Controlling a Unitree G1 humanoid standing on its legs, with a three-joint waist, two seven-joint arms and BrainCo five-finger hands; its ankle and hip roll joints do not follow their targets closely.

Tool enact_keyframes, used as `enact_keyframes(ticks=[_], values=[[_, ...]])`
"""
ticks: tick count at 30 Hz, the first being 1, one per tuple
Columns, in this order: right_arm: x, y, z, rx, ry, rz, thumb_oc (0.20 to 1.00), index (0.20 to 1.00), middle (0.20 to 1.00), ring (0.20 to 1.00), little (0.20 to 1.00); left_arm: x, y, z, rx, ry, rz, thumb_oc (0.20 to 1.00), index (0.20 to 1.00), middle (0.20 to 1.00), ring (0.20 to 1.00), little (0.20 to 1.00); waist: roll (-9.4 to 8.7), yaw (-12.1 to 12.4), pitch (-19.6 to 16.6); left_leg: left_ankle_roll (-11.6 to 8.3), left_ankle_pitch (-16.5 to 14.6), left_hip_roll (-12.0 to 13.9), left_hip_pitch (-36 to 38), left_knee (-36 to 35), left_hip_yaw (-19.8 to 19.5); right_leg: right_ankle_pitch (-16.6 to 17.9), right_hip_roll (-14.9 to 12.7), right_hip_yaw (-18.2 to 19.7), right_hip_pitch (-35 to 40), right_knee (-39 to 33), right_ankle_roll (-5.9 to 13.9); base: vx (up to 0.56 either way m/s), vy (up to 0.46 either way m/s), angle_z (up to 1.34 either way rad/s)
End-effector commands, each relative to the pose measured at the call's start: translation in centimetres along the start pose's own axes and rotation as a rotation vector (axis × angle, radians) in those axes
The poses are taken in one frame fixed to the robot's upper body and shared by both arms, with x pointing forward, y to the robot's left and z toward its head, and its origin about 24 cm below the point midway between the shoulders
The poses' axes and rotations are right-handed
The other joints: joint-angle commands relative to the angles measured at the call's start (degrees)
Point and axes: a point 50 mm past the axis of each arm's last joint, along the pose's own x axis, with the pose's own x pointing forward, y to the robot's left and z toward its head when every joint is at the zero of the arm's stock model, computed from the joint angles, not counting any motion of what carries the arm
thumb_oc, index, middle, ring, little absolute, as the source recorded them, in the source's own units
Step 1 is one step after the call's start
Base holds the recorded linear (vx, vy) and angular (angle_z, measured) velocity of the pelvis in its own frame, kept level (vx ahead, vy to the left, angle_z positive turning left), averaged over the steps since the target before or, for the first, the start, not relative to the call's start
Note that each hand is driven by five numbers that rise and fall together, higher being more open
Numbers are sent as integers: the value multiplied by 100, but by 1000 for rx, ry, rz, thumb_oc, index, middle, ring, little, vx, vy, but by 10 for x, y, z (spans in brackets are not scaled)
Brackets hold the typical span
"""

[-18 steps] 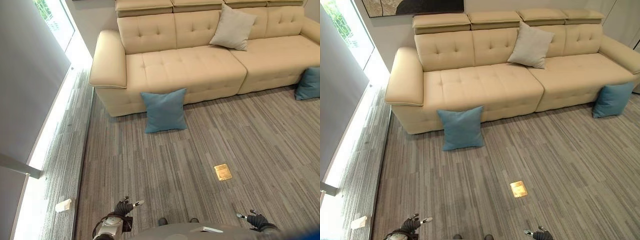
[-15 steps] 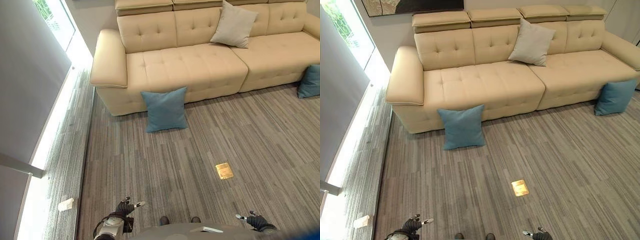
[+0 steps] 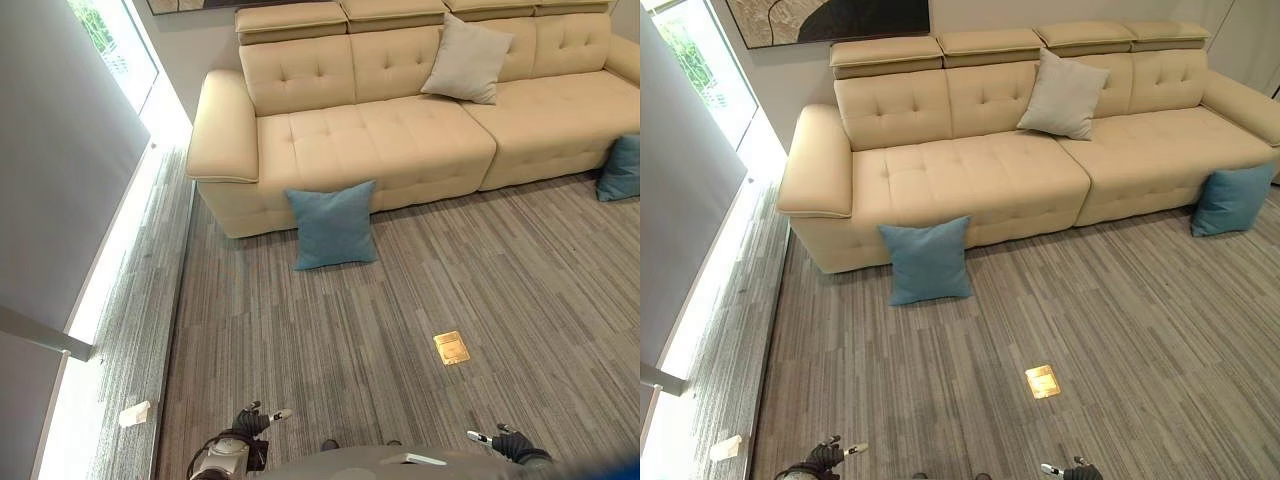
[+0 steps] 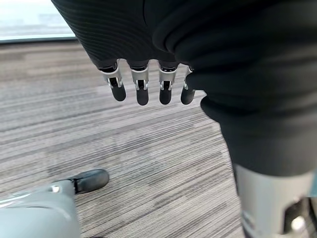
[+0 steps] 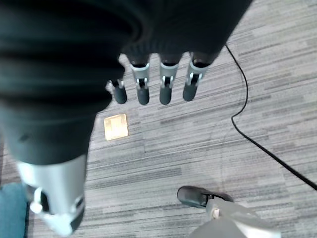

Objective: Pick up all the scattered cushions and arrange them neatly on the sofa.

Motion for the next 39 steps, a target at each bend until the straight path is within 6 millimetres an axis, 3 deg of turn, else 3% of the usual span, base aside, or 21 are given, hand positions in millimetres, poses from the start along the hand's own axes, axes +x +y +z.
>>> enact_keyframes(ticks=[1,12,15,17,18,20,22,24,27,28,32,35,36,39], values=[[2,-4,12,-21,-36,-22,1000,1000,1000,1000,1000,4,-3,18,50,-43,-8,1000,1000,1000,1000,1000,-164,74,-67,-420,-304,-10,82,24,-99,515,-154,-10,-116,26,429,0,0,0],[2,1,12,-30,-32,-7,1000,1000,1000,1000,1000,5,-2,23,87,-53,-7,1000,1000,1000,1000,1000,-210,37,-25,-484,-293,73,134,24,-167,460,-126,-120,9,26,342,-5,-38,9],[2,0,15,-29,-48,-9,1000,1000,1000,1000,1000,5,2,23,97,-54,1,1000,1000,1000,1000,1000,-260,37,110,-490,-142,132,195,62,-181,451,-103,-119,26,26,286,-41,-90,16],[3,-2,19,-29,-60,-19,1000,1000,1000,1000,1000,5,2,26,90,-58,2,1000,1000,1000,1000,1000,-356,57,237,-494,-264,110,-200,788,-223,493,-174,-110,-2,26,250,-79,-76,46],[3,-4,21,-30,-68,-27,1000,1000,1000,1000,1000,5,1,26,86,-59,1,1000,1000,1000,1000,1000,-386,59,319,-519,-229,123,-455,1188,-186,517,-228,-103,12,26,246,115,29,61],[3,-5,27,-32,-81,-20,1000,1000,1000,1000,1000,5,-1,26,103,-54,-10,1000,1000,1000,1000,1000,-383,131,328,-419,-124,116,-1089,1034,400,335,-190,58,134,39,227,380,180,52],[3,2,30,-46,-94,0,1000,1000,1000,1000,1000,4,0,17,108,-25,-7,1000,1000,1000,1000,1000,-371,135,279,-368,-193,68,-814,823,419,345,-196,168,208,101,297,379,231,-30],[4,8,50,-82,-157,16,1000,1000,1000,1000,1000,4,5,17,116,-22,7,1000,1000,1000,1000,1000,-338,302,283,-226,-278,3,-574,703,461,388,-304,376,123,559,472,294,254,-151],[4,11,61,-95,-193,24,1000,1000,1000,1000,1000,5,9,22,129,-33,14,1000,1000,1000,1000,1000,-280,394,315,-135,-279,-25,-438,645,422,509,-363,412,-122,1231,607,162,178,-74],[3,11,73,-108,-236,28,1000,1000,1000,1000,1000,5,11,25,136,-43,20,1000,1000,1000,1000,1000,-131,367,435,-64,-228,15,-287,634,354,742,-347,328,-587,2271,671,96,132,-5],[2,7,78,-116,-258,14,1000,1000,1000,1000,1000,5,11,23,144,-42,18,1000,1000,1000,1000,1000,-27,259,459,-100,-204,-7,83,461,164,621,-317,57,-985,2179,535,222,59,-4],[2,2,83,-133,-274,2,1000,1000,1000,1000,1000,4,10,19,154,-33,15,1000,1000,1000,1000,1000,-29,97,553,-131,-365,-60,514,280,34,766,-388,-225,-1282,1111,542,339,-90,3],[2,-1,79,-135,-261,-1,1000,1000,1000,1000,1000,4,9,19,166,-32,10,1000,1000,1000,1000,1000,-67,-14,582,-147,-456,-95,727,278,-107,891,-343,-95,-1320,816,576,326,-123,14],[2,1,75,-133,-253,5,1000,1000,1000,1000,1000,5,9,18,172,-30,10,1000,1000,1000,1000,1000,-109,-30,544,-195,-487,-63,840,297,-146,959,-305,-12,-1177,705,559,192,-109,57]])
